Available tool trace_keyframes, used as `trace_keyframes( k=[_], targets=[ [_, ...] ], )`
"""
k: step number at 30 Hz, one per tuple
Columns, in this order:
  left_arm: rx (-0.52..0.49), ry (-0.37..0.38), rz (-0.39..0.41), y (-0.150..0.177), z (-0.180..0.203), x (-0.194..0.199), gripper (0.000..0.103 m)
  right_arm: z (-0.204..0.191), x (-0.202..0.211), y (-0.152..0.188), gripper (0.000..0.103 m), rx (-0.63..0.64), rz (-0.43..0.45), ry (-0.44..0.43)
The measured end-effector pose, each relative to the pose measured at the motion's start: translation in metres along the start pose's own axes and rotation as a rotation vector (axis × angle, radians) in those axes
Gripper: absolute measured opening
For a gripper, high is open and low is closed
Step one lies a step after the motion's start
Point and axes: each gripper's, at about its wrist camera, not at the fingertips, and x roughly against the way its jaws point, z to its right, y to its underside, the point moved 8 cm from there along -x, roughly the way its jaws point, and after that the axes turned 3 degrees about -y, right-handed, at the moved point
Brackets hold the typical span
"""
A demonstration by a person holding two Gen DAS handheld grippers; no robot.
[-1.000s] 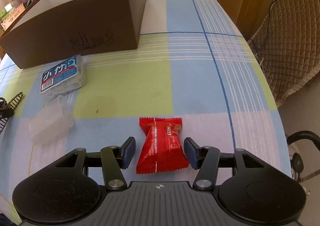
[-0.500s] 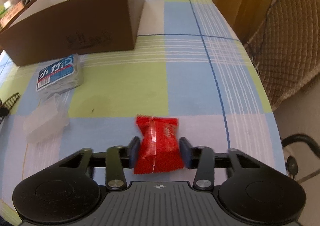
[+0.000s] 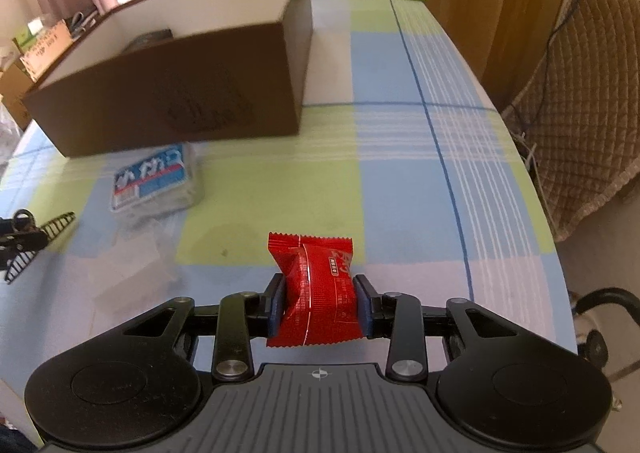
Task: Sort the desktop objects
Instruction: 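Lift the leopard-print cord and red packet toward the brown box with both tools, then carry the cord and red packet over the brown box with both tools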
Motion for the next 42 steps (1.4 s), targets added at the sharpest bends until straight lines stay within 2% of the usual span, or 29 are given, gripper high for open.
trace_keyframes(
  k=[6, 12, 28, 36, 42],
  targets=[
    [-0.001, 0.021, 0.012, -0.012, 0.005, 0.01, 0.034, -0.017, 0.008, -0.013, 0.033, 0.015, 0.019, -0.062],
    [0.0, 0.039, 0.058, -0.03, 0.011, 0.028, 0.034, -0.036, 0.015, -0.026, 0.033, 0.051, 0.04, -0.116],
    [0.001, 0.088, 0.182, -0.099, 0.027, 0.049, 0.034, -0.089, 0.02, -0.084, 0.033, 0.184, 0.115, -0.259],
    [-0.016, 0.089, 0.243, -0.151, 0.025, 0.044, 0.034, -0.108, 0.019, -0.138, 0.033, 0.26, 0.192, -0.273],
    [-0.018, 0.077, 0.245, -0.189, 0.017, 0.027, 0.034, -0.112, 0.005, -0.172, 0.033, 0.307, 0.204, -0.255]
  ],
)
